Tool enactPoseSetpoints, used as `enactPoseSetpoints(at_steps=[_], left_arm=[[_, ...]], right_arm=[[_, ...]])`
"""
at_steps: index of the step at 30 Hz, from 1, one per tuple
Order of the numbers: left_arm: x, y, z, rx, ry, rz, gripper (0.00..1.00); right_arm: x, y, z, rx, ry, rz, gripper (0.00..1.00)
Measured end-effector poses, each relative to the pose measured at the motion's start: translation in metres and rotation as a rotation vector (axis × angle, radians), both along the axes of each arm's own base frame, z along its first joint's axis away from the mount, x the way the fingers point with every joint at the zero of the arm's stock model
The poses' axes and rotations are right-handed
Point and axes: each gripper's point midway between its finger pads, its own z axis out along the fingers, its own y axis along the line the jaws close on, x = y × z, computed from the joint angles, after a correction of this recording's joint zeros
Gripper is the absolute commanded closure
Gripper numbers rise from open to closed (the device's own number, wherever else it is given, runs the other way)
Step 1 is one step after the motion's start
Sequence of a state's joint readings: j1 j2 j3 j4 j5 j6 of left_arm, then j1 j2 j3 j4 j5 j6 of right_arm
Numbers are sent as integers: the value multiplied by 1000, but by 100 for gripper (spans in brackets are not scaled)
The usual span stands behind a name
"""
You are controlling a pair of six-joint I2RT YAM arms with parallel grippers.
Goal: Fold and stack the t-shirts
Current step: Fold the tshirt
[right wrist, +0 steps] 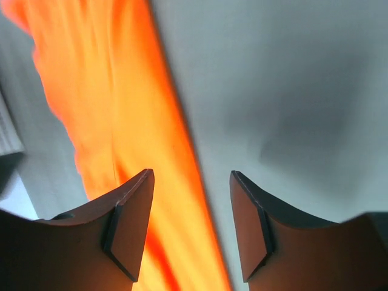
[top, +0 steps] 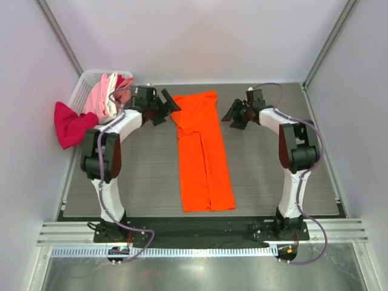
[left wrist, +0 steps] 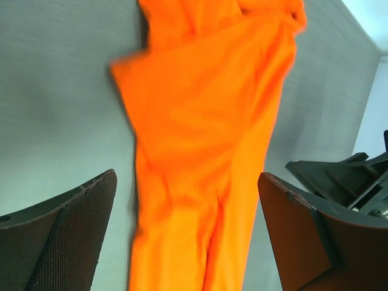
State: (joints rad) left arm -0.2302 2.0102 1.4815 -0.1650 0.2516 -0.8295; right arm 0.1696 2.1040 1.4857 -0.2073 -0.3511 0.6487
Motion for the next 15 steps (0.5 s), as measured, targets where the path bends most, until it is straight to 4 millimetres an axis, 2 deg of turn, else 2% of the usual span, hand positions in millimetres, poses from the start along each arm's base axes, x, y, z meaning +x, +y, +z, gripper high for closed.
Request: enactPoseSetpoints(at_steps=[3,6,8,11,14,15], left_arm=[[-50,0,34,31,-38,-8,0],[-108,2,46,27,-45,-28,0],[-140,6,40,23,-32,-48,2],[-185,13,16,57,32,-63,6],[-248,2,-6,102,97,-142,14],[-269,-5,-10,104,101,-179,20]], right_arm=[[-58,1,14,-48,23,22,45],[-121,-1,23,-92,34,37,45],[-159,-4,23,-124,39,46,44],[-216,-8,13,-169,68,73,44],[-271,-4,-3,-206,102,132,44],[-291,-2,-9,-215,111,157,44]])
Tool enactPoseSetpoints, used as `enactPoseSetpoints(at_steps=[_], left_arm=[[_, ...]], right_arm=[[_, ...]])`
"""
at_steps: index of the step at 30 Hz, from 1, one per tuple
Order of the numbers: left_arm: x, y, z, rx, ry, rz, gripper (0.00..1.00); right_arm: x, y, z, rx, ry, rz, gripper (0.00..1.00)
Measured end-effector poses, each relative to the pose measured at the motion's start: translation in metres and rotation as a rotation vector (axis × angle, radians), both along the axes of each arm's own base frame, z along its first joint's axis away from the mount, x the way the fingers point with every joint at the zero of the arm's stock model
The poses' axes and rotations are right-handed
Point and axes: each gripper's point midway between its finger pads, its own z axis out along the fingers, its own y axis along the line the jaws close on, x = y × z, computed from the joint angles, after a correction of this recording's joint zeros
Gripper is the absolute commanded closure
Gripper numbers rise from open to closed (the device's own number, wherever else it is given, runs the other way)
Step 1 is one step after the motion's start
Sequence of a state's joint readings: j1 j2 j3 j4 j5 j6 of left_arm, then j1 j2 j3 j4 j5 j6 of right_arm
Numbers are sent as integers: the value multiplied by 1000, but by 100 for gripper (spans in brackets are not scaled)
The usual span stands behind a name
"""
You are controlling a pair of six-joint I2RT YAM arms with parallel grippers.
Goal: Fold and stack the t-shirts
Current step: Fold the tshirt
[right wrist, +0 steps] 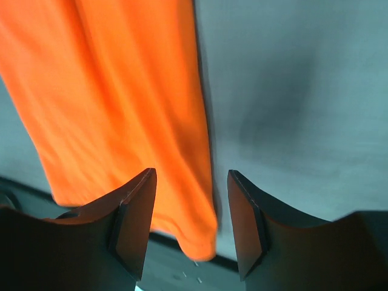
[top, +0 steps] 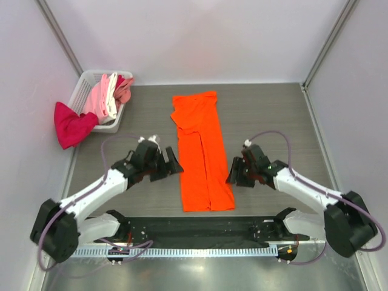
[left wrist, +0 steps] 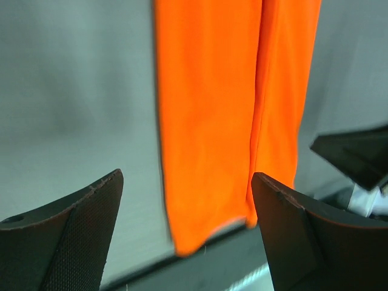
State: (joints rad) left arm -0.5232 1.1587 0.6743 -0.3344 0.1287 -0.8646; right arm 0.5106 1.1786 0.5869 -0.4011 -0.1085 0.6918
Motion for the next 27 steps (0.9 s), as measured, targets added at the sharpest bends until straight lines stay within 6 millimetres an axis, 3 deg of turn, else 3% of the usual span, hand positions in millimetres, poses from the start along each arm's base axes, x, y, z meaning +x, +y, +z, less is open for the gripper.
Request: enactPoseSetpoints(at_steps=[3,6,9,15,21,27], left_arm=[[-54,-11,-8,-28,19,-72,30],[-85,-10,-21,-42,41,-76,36],[-104,-9,-35,-36,69,-66,38],[-124,-15,-54,-2,130,-71,41],[-129,-24,-67,-11,160,-62,43],[-126,-35,-66,-82,146,-52,48]], right_arm=[[-42,2,-9,0,32,46,48],[-63,-2,-15,-5,48,44,51],[-74,-5,-22,-25,72,37,53],[-86,-3,-27,-33,101,48,57],[-94,1,-26,-13,110,65,64],[-99,7,-21,20,108,85,70]])
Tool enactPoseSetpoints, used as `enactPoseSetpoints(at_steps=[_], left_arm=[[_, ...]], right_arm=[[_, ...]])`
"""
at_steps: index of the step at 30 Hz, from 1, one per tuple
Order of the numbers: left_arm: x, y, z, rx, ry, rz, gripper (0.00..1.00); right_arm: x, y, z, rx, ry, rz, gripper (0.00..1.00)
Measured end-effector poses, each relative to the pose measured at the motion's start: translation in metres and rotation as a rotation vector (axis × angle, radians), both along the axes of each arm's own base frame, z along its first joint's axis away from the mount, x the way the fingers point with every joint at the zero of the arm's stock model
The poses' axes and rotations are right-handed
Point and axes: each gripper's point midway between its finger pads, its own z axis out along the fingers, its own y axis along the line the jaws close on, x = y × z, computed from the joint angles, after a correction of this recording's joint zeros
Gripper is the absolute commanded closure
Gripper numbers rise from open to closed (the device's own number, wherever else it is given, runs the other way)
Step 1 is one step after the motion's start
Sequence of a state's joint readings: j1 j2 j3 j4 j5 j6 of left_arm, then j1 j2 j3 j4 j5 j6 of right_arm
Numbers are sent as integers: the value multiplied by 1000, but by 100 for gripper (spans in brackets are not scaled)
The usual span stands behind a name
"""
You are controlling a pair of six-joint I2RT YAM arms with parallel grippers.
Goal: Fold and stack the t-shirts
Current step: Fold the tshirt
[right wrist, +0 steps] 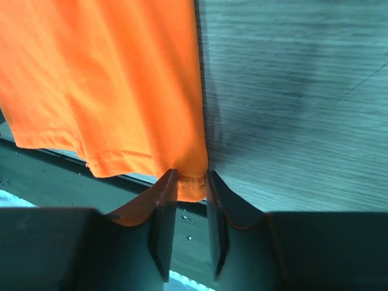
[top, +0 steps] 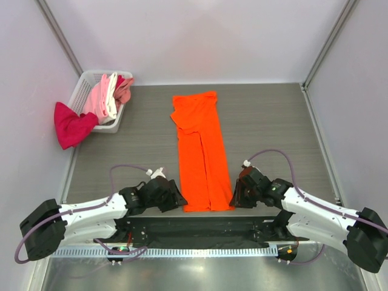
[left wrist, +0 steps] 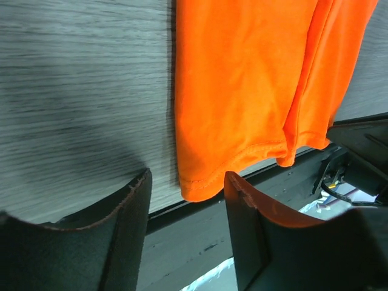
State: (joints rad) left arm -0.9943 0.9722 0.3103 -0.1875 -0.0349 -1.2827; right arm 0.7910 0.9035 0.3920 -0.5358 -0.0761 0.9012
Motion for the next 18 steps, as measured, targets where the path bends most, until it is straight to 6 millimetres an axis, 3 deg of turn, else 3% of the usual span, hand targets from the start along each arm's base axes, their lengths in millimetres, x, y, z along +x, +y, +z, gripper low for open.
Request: enactPoseSetpoints(at_steps=[3,9,15,16,18], left_arm=[[1,-5,-1,-16,6,-1,55],[-2,-9,-8,-30,23,-2,72],[-5,-10,-10,-45,36,-2,85],[-6,-10,-11,-45,39,-5,97],[-9,-10,-12,-48,48,-11,100]], right_arm=[[-4,2,-1,1,13,16,75],[-9,2,-6,-3,34,25,95],[-11,5,-5,11,40,31,99],[-11,5,-5,13,41,34,99],[-13,6,-4,17,45,40,99]])
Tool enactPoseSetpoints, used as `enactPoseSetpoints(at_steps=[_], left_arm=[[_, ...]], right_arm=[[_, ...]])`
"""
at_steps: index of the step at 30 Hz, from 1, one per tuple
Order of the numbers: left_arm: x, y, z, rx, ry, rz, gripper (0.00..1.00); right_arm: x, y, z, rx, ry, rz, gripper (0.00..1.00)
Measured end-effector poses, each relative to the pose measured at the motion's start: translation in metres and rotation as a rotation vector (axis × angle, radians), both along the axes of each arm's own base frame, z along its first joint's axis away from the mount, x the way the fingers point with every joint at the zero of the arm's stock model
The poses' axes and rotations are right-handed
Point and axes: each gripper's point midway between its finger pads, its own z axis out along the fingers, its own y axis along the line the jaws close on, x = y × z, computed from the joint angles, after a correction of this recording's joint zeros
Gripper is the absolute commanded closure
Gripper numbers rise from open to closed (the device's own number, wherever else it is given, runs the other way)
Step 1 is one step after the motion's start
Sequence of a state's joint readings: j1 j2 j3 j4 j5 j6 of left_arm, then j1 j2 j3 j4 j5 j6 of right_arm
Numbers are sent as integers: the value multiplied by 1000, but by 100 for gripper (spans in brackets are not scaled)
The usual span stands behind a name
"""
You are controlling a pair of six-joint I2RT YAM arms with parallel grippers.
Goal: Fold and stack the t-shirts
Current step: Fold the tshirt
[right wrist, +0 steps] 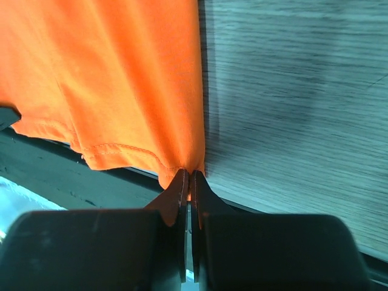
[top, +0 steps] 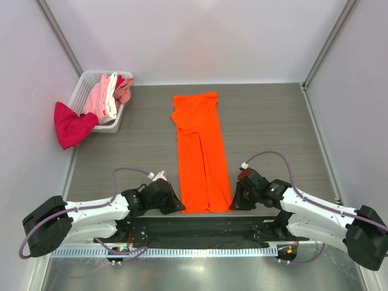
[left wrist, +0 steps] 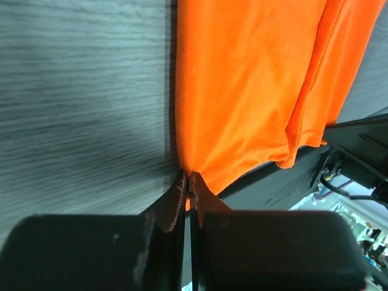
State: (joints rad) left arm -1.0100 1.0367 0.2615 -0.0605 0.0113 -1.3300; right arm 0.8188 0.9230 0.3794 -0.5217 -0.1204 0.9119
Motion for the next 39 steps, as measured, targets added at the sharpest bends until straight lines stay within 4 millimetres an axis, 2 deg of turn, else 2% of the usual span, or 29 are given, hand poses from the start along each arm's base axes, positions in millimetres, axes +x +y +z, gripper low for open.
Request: enactPoseSetpoints(at_steps=[5,9,12,15,19,22,26,32,34,36,39], left_arm=[[-6,2,3,-27,3,-13,100],[-7,2,17,-70,-17,-16,100],[-2,3,29,-101,-30,-1,100],[13,7,45,-126,-42,34,100],[45,16,66,-141,-55,98,100],[77,24,78,-135,-62,150,100],[114,29,83,-103,-49,175,100],[172,34,88,-87,-46,217,100],[194,36,86,-83,-37,237,100],[217,36,81,-78,-32,247,100],[241,34,74,-77,-22,257,100]], right_arm=[[-3,2,2,12,3,12,99],[-2,5,12,34,-16,17,99],[7,12,30,64,-51,14,99],[23,23,56,91,-113,2,99],[56,37,90,83,-206,-26,99],[85,44,102,34,-254,-59,99],[130,42,110,-31,-288,-122,99],[205,26,107,-98,-289,-218,99],[224,22,104,-109,-282,-231,99],[244,24,104,-112,-281,-233,99],[269,28,101,-109,-283,-230,99]])
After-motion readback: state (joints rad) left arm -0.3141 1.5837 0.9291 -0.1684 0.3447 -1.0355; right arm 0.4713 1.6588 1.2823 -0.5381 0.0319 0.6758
